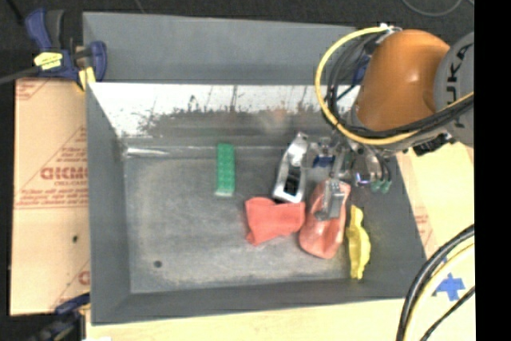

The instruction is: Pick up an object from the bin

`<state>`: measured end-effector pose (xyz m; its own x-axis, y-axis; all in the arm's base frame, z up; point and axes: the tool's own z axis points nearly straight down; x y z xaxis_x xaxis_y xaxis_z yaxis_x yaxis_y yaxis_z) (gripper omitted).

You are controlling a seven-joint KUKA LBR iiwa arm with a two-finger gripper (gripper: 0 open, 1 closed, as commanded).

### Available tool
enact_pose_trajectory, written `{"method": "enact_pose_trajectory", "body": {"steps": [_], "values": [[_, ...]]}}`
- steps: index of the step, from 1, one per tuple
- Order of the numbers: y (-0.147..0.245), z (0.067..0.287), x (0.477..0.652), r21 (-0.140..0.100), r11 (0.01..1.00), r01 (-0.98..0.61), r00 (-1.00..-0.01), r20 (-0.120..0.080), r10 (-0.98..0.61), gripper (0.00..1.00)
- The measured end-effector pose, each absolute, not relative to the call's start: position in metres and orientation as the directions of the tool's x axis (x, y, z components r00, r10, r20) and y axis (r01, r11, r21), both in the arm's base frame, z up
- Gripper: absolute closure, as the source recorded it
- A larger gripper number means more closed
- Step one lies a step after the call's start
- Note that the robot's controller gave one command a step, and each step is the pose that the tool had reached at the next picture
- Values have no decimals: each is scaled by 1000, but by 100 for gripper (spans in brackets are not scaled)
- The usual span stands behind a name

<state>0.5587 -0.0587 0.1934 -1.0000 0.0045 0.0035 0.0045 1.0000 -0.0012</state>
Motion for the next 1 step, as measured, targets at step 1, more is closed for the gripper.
{"method": "enact_pose_trajectory", "body": {"steps": [1], "values": [[-59,198,560,-2,1000,4,-1000,-4,4,0]]}}
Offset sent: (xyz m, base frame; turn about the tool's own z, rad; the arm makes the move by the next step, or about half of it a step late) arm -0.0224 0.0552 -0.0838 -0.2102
